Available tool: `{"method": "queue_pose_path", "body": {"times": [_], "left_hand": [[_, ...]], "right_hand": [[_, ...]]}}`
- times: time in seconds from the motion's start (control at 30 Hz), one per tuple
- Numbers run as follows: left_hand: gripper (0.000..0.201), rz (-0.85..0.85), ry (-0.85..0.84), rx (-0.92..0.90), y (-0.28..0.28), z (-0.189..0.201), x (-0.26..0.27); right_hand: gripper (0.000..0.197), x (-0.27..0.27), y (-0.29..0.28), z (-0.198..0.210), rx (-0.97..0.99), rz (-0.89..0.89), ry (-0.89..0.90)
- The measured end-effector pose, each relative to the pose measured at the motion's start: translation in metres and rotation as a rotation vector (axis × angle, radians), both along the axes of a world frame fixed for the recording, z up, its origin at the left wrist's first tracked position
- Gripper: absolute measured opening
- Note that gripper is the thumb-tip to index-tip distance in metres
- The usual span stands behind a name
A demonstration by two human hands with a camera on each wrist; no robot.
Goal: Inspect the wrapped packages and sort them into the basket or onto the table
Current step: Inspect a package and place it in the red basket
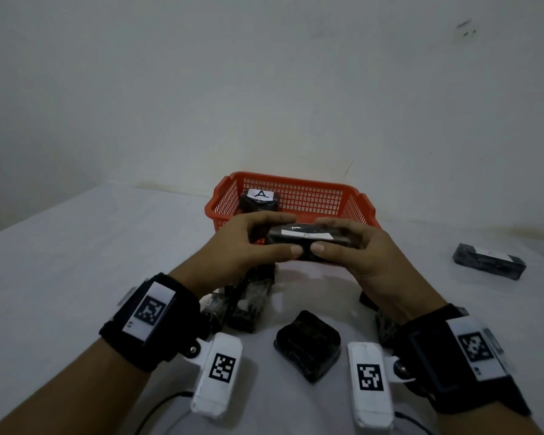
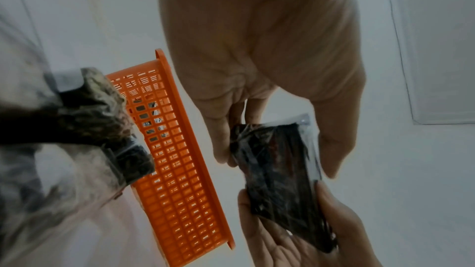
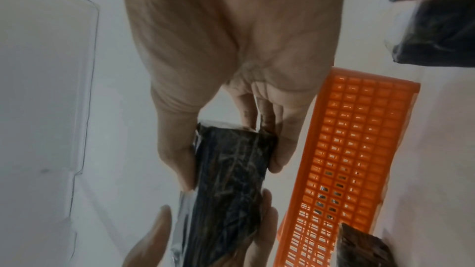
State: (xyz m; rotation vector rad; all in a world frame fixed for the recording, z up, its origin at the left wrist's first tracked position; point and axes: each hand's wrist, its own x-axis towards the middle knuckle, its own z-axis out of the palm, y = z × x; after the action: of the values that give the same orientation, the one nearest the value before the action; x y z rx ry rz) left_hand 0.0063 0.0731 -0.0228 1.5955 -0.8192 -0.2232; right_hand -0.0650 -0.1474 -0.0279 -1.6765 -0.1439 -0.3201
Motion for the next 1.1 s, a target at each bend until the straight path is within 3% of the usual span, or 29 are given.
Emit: {"method": "queue_pose_path", "body": {"times": [0.17,0.33,0.5,0.73,0.83,0.97,1.1], "left_hand": [[0.063,0.055,-0.05,0.011,0.0009,0.0017,0.0004],[0.076,-0.018,0.009,0.015,0.0017,0.003,-0.0014],[0.06,0.045,-0.046,0.053,-0.0003,0.0035,-0.004],[0.065,0.002,-0.025,0.065,-0.002,0.0023,-0.0064],[0.062,0.032,-0.038,0.035,-0.0009,0.0031,-0.0041],[0.075,-0.003,0.011,0.026,-0.0011,0.0042,-0.004],[0.066,0.023,-0.025,0.014,-0.0009,0.0051,-0.0043]], "right_hand": [[0.081,0.0028,-0.0049,-0.0043,0.007,0.021,0.052],[0.076,-0.0021,-0.0102,0.0013,0.046,0.053,0.017],[0.068,-0.0032,-0.0084,0.0005,0.011,0.057,0.008],[0.072,0.0008,-0.0036,-0.0051,-0.067,0.016,0.001],[0.074,0.0021,-0.0021,-0.0048,-0.032,0.044,0.015],[0.074,-0.0007,-0.0068,-0.0016,0.085,0.058,0.018],[0.074,-0.0027,-0.0044,0.0001,0.075,0.049,0.009]]}}
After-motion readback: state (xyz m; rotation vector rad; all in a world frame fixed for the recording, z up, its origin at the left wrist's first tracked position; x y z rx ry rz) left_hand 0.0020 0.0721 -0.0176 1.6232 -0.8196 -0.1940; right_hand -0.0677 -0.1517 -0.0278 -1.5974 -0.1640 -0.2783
